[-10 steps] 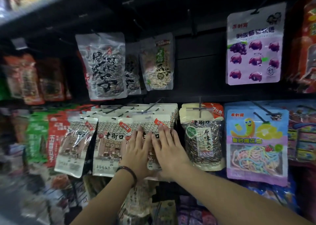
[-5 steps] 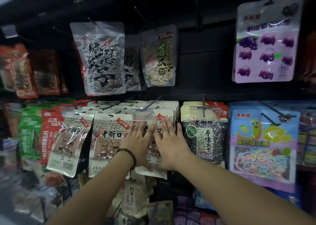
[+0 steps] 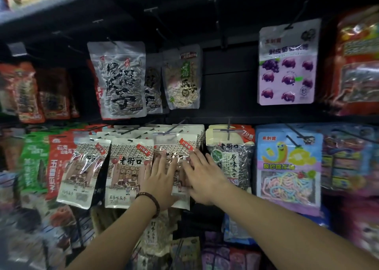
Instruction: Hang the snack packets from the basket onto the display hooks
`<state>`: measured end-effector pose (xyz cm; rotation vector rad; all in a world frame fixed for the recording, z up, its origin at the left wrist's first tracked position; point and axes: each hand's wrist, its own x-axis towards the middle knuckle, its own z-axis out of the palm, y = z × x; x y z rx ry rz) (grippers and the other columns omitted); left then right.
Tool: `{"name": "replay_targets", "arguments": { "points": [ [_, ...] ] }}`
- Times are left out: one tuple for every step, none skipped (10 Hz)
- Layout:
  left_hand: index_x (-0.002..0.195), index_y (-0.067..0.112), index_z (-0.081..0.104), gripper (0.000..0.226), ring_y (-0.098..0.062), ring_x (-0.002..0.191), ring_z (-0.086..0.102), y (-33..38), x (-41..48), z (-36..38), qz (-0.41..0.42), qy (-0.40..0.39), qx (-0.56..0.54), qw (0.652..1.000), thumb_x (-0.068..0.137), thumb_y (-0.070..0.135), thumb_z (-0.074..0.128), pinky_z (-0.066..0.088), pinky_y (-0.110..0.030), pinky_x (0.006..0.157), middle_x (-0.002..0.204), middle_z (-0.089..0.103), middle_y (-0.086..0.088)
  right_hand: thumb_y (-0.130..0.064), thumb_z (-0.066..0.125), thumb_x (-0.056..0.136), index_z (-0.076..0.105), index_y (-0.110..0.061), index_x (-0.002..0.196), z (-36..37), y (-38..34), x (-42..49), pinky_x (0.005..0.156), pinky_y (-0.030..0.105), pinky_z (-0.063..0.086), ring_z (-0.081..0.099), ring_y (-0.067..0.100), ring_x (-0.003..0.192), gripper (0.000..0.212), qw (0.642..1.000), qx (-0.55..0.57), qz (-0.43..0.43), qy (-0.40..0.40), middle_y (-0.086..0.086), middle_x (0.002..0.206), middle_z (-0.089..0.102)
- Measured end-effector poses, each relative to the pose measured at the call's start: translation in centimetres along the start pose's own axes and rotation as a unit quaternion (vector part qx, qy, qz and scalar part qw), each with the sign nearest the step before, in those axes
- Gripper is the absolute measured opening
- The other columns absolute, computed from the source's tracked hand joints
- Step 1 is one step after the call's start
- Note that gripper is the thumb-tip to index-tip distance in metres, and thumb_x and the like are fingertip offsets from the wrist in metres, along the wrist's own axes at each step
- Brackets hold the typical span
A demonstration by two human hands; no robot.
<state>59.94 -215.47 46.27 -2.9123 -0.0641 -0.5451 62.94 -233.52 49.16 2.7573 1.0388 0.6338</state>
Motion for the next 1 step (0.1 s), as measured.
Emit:
{"name": "replay_targets", "arguments": {
  "points": [
    [0.148, 0.030, 0.042, 0.068, -0.034, 0.143, 0.047, 1.87, -2.01, -0.97, 0.032, 0.007, -0.092, 0.995, 0.091, 0.058, 0.064, 0.044, -0.050, 0.116, 0.155, 0.042, -0.005, -0.046, 0.057, 0.099, 0.032, -0.013, 0.157, -0.59, 0.45, -3.52, 0.125, 0.058, 0.029, 0.029, 0.042, 0.153, 0.071, 1.000, 0.010, 0.016, -0.001, 0.021, 0.165, 0.028]
  ]
}}
